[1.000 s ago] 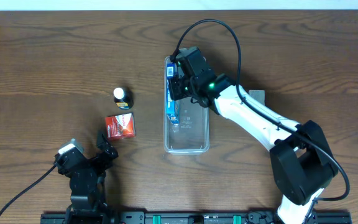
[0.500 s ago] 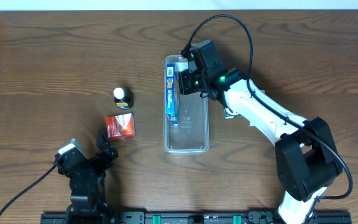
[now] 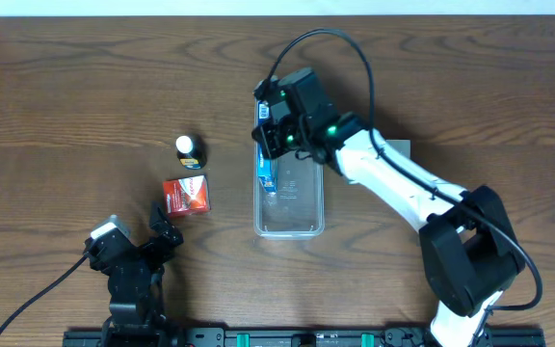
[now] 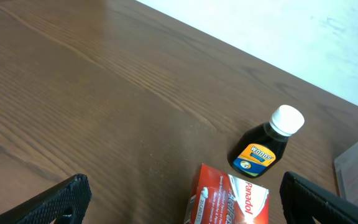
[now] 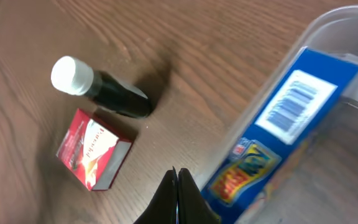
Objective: Pack container
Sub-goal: 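Open right gripper and lay the blue box flat in container, then move right gripper to the white-green box and grasp it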
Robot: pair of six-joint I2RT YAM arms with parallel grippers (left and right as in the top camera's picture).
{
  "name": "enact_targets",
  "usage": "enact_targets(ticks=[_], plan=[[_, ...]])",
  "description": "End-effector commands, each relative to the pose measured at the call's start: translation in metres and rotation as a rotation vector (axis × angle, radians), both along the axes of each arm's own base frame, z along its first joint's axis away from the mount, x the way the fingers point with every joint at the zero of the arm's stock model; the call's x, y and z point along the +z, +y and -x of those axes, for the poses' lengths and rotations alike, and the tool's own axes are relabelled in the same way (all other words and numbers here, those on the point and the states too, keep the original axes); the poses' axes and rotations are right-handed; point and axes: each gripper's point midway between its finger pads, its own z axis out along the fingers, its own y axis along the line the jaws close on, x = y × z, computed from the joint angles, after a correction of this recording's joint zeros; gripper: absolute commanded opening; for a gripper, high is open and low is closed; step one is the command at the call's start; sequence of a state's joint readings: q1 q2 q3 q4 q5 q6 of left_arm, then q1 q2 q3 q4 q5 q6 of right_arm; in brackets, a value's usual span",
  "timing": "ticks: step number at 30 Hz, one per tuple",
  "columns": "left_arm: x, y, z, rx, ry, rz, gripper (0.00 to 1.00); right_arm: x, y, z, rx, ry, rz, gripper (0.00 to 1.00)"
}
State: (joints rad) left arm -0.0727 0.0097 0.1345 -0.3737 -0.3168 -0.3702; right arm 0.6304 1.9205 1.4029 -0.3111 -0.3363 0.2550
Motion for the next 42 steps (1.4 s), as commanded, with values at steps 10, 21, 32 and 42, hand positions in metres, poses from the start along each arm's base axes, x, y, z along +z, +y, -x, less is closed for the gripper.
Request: enact_targets(ticks=[10,21,32,42], plan=[[-0.009,0.002,0.0,0.012,0.017,0.005,0.98,-0.021,-0.038,-0.018,-0.151,-0.086,0.232,0.01],[-0.009,0.002,0.001,0.012,0.017,0.005,0.98,-0.018,-0.062,-0.024,-0.217,-0.098,0.303,0.01],[-0.009,0.002,0.001,0.012,0.017,0.005,0.98,0.002,-0.073,-0.02,-0.249,-0.098,0.301,0.01],[-0.009,0.002,0.001,0.012,0.017,0.005,0.98,0.083,-0.17,-0.038,-0.515,-0.121,0.206,0.26]])
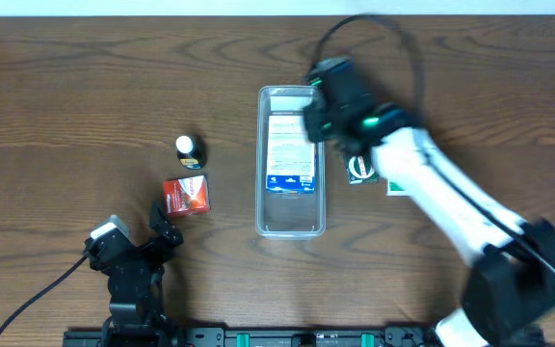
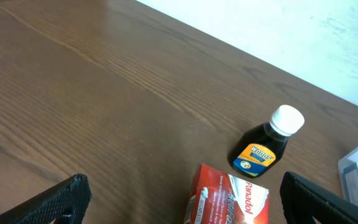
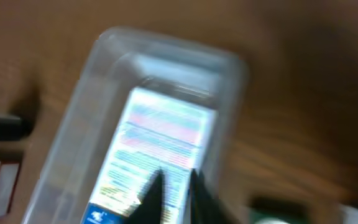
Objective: Pack container
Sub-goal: 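Move right gripper to the white-green box and grasp it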
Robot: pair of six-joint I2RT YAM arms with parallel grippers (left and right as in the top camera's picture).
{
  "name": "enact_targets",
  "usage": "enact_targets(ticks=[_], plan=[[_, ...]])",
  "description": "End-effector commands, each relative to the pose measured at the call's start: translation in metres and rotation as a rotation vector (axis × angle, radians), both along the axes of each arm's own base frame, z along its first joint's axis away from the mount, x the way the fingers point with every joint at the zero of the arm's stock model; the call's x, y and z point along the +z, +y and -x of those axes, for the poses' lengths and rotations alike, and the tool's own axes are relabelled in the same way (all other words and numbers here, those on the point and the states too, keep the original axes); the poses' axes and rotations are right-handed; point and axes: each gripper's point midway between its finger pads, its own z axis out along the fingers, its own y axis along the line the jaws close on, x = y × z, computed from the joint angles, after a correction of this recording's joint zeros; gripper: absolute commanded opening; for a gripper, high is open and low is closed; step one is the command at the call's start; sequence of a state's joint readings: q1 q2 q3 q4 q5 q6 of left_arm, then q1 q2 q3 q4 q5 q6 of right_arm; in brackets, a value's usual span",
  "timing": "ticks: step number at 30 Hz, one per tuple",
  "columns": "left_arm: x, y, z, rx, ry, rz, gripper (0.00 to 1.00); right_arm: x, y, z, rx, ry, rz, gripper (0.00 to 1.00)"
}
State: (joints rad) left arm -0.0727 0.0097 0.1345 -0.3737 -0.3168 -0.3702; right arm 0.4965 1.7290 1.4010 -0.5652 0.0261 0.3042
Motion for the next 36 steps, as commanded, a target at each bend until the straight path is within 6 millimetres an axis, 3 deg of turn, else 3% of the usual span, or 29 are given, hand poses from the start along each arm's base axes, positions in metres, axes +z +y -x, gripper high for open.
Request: enact_targets(ticks=[1,2,5,10,16,23,30,36], plan=[[-0.009,0.002,0.0,0.012,0.017,0.005,0.98,0.046,-0.055,-0.005,-0.129,-0.069,-0.027,0.38],[-0.009,0.002,0.0,0.012,0.017,0.005,0.98,0.049,-0.075,-0.004,-0.17,-0.058,-0.02,0.5],[-0.009,0.002,0.0,0.012,0.017,0.005,0.98,0.039,-0.121,0.002,-0.267,0.017,0.014,0.7],[-0.009,0.002,0.001,0.012,0.017,0.005,0.98,-0.009,-0.166,0.019,-0.365,0.216,0.082,0.87],[-0.009,0.002,0.0,0.012,0.017,0.005,0.98,-0.07,-0.174,0.029,-0.376,0.399,0.142,0.89],[-0.009,0.002,0.0,0.012,0.017,0.005,0.98,-0.128,-0.175,0.039,-0.37,0.561,0.197,0.79],[-0.009,0.002,0.0,0.012,0.017,0.005,0.98,-0.15,-0.179,0.044,-0.374,0.611,0.233,0.81],[-0.009,0.002,0.001,0.012,0.017,0.005,0.98,-0.162,-0.18,0.051,-0.374,0.624,0.238,0.73]])
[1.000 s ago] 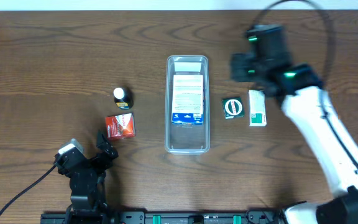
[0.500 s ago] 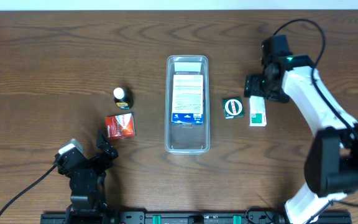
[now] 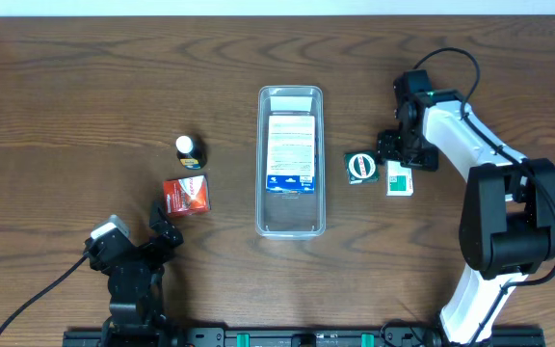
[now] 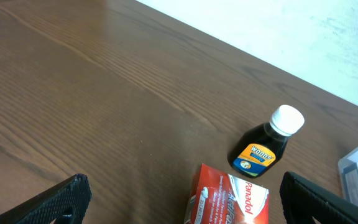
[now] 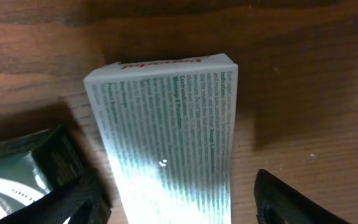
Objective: Pack container
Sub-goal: 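Move right gripper to the white-green box and grasp it, then carry the white-green box into the container and release it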
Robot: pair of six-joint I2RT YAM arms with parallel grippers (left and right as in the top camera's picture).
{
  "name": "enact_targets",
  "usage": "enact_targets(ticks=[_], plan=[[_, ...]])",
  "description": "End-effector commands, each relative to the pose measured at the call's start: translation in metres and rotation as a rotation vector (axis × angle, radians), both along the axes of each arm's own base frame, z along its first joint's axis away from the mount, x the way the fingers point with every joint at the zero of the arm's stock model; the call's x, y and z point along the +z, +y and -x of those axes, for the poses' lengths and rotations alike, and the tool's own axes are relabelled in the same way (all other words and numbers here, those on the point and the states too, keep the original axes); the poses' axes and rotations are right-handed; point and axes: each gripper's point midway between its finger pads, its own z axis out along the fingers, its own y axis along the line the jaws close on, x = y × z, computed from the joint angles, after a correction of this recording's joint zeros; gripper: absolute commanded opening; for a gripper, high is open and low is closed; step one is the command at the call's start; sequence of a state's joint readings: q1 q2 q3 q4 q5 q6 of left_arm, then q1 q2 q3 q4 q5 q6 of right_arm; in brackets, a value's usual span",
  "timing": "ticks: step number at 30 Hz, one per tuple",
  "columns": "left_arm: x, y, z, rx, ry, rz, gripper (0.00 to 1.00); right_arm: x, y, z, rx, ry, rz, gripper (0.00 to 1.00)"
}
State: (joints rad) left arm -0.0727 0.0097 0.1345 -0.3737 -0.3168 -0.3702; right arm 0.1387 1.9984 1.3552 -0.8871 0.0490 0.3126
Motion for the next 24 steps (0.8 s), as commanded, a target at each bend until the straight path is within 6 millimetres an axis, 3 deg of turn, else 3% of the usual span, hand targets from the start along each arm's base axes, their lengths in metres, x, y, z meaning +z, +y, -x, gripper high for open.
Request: enact_targets(ticks=[1,4,7,11,17,24], plan=[[-0.009,0.002,0.0,0.012,0.017,0.005,0.98,-0.013,-0.005,0.008,-0.009,0.023,0.018,0.7],[-0.009,0.002,0.001,0.012,0.017,0.005,0.98,-0.02,-0.005,0.011,-0.028,0.021,0.018,0.63],[-0.009,0.002,0.001,0.012,0.017,0.005,0.98,-0.017,-0.006,0.007,-0.028,0.003,0.023,0.47],[-0.009,0.002,0.001,0.012,0.017,0.005,0.98,0.009,-0.005,-0.007,-0.028,-0.071,0.018,0.41],[-0.009,0.002,0.001,0.012,0.017,0.005,0.98,0.094,0.014,-0.029,0.002,-0.304,-0.052,0.41],[-0.009,0.002,0.001,0.012,0.017,0.005,0.98,0.187,0.085,-0.025,0.155,-0.575,-0.221,0.41]])
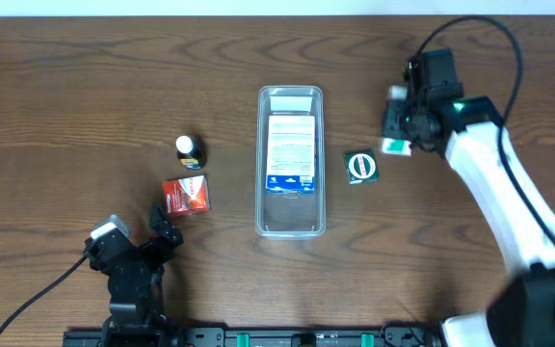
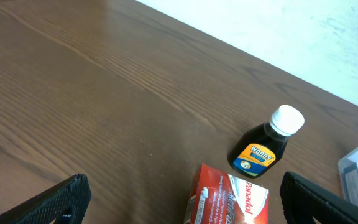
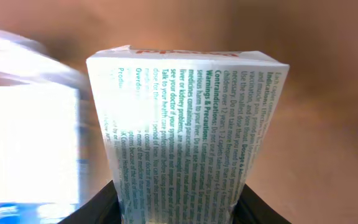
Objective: Pack container
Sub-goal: 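Carry the white-green box into the container and release it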
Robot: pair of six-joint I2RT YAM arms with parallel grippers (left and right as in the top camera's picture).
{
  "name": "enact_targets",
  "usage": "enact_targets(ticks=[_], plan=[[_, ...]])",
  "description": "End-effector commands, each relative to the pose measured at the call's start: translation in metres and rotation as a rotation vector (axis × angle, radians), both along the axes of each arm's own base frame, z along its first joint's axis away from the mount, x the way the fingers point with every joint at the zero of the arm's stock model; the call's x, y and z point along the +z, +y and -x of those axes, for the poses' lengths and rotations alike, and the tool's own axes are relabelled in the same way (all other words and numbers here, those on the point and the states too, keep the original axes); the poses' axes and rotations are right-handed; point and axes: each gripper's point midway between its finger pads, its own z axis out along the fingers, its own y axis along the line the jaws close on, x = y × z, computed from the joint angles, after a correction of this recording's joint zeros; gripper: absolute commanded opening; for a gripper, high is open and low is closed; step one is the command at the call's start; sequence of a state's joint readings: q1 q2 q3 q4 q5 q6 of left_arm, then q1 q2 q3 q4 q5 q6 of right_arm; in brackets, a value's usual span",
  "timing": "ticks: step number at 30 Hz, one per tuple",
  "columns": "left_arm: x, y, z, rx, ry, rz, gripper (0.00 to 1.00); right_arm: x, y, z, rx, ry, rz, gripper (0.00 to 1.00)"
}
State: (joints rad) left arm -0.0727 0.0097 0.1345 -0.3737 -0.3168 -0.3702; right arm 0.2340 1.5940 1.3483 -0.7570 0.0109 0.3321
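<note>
The clear plastic container (image 1: 291,224) lies mid-table with a blue and white box (image 1: 291,154) flat inside. My right gripper (image 1: 400,123) is up in the air right of it, shut on a white box with green print (image 3: 182,130), which fills the right wrist view. A round dark green tin (image 1: 360,167) lies just right of the container. A red Panadol box (image 1: 186,195) (image 2: 232,199) and a dark bottle with a white cap (image 1: 189,150) (image 2: 266,146) lie to the left. My left gripper (image 2: 182,208) rests open near the Panadol box.
The wooden table's far edge (image 1: 277,12) runs along the top of the overhead view. The right arm's black cable (image 1: 470,29) loops above the gripper.
My right gripper was open over the white box lying on the table beside the tin. It is now shut on that box, which is lifted off the table, nearer the far edge.
The right gripper was shut at the container's far left end with the blue box tilted on the rim. Then the blue box lay flat inside. Then the gripper stood open over the white box right of the tin, and now holds it. The left arm stayed still.
</note>
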Motion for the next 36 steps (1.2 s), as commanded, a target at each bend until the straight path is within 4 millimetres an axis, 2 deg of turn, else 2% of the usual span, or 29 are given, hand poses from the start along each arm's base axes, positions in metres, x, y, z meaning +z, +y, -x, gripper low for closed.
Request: enact_targets(ticks=[1,4,6,8,11,13,14,17,19,23,27,30,32,36], plan=[[-0.009,0.002,0.001,0.012,0.017,0.005,0.98,0.037,0.049,0.008,0.116,-0.102,-0.075,0.41],[-0.009,0.002,0.001,0.012,0.017,0.005,0.98,0.049,0.092,0.013,0.213,-0.165,-0.107,0.41],[-0.009,0.002,0.001,0.012,0.017,0.005,0.98,0.047,0.119,0.016,0.251,-0.176,-0.125,0.41],[-0.009,0.002,0.001,0.012,0.017,0.005,0.98,0.036,0.147,0.017,0.276,-0.165,-0.155,0.41],[-0.009,0.002,0.0,0.012,0.017,0.005,0.98,0.01,0.17,0.014,0.259,-0.122,-0.179,0.42],[-0.009,0.002,0.001,0.012,0.017,0.005,0.98,-0.013,0.177,0.01,0.211,-0.08,-0.183,0.41],[-0.009,0.002,0.0,0.012,0.017,0.005,0.98,-0.032,0.18,0.006,0.182,-0.047,-0.185,0.39],[-0.009,0.002,0.001,0.012,0.017,0.005,0.98,-0.061,0.186,0.003,0.143,0.01,-0.2,0.38],[-0.009,0.002,0.0,0.012,0.017,0.005,0.98,-0.074,0.194,0.001,0.153,0.03,-0.221,0.4],[-0.009,0.002,0.001,0.012,0.017,0.005,0.98,-0.082,0.209,-0.005,0.19,0.025,-0.271,0.48],[-0.009,0.002,0.001,0.012,0.017,0.005,0.98,-0.082,0.21,-0.006,0.191,0.019,-0.276,0.64],[-0.009,0.002,0.001,0.012,0.017,0.005,0.98,-0.081,0.209,-0.008,0.205,0.008,-0.269,0.69],[-0.009,0.002,0.001,0.012,0.017,0.005,0.98,-0.079,0.209,-0.008,0.213,0.009,-0.275,0.66],[-0.009,0.002,0.001,0.012,0.017,0.005,0.98,-0.074,0.203,-0.011,0.204,0.004,-0.277,0.47]])
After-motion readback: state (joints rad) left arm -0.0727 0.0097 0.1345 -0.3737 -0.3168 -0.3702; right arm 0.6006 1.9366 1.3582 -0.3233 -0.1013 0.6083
